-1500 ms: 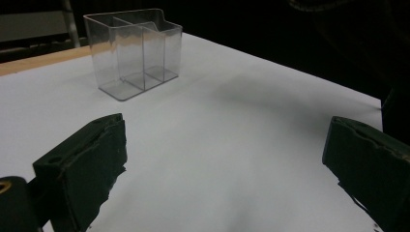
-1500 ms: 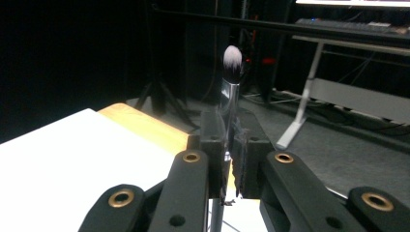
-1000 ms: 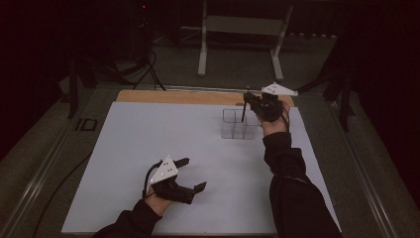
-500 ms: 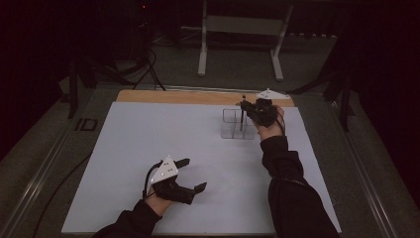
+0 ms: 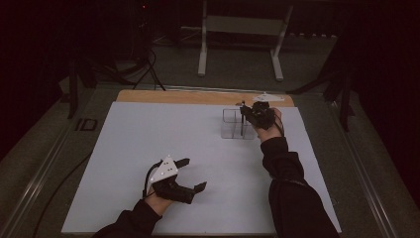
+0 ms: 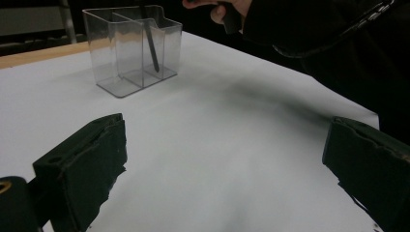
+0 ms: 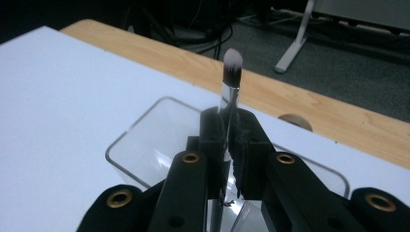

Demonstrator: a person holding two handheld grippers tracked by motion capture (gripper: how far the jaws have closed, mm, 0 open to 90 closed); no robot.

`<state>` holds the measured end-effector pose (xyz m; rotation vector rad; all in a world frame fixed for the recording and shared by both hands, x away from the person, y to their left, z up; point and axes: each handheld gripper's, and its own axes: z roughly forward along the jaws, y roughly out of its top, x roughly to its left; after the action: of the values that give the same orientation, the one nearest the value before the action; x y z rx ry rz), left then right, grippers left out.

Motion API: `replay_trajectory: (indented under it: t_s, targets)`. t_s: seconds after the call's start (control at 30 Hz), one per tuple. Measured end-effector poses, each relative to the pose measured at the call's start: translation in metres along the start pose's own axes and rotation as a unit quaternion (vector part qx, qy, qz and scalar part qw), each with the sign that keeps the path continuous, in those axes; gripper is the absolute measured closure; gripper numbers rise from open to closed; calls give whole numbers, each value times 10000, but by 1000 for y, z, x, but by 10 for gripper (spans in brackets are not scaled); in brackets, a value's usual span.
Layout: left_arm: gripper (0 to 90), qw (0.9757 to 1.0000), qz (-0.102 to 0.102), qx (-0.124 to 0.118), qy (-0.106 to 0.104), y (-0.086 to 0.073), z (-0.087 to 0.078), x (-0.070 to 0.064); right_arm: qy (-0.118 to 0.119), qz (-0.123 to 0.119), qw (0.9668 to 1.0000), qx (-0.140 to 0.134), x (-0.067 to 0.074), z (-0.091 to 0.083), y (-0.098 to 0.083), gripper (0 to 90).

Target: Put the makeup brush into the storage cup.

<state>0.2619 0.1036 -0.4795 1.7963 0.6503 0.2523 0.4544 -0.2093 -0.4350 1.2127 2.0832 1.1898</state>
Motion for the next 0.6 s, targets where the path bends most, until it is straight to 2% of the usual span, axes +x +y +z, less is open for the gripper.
replay_trajectory:
  t_s: [0.1, 0.13, 0.17, 0.2, 0.33, 0.37, 0.43, 0.5, 0.53, 0.57, 0.6]
  targets:
    - [31, 10000, 6, 3, 11, 0, 0, 0, 50, 32, 9999, 87, -1, 2, -2, 826]
    - [31, 10000, 15, 9, 5, 0, 0, 0, 99, 37, 9999, 102, -1, 3, -2, 768]
    - [31, 10000, 15, 13, 11, 0, 0, 0, 188, 139, 9996, 158, -1, 3, -1, 607]
    - [31, 10000, 10, -4, 13, 0, 0, 0, 188, 139, 9996, 158, -1, 3, -1, 607]
    - [30, 10000, 9, 23, 4, 0, 0, 0, 108, 100, 9997, 175, 2, 0, 2, 387]
    - [30, 10000, 7, 35, 6, 0, 0, 0, 159, 85, 9996, 231, 2, -1, 3, 296]
    - [30, 10000, 15, 58, -10, 0, 1, 0, 175, 70, 9995, 258, 2, -1, 3, 268]
    - [30, 10000, 5, 64, -7, 0, 1, -1, 230, 67, 9990, 367, 2, -1, 3, 193]
    - [30, 10000, 0, 71, -18, 0, 1, -1, 295, 44, 9987, 406, 2, -2, 3, 170]
    - [29, 10000, 1, 74, -9, 0, 1, -1, 417, -52, 9980, 479, 2, -6, 2, 102]
    - [29, 10000, -2, 74, -16, 0, 1, -1, 454, -100, 9975, 533, 3, -7, 2, 100]
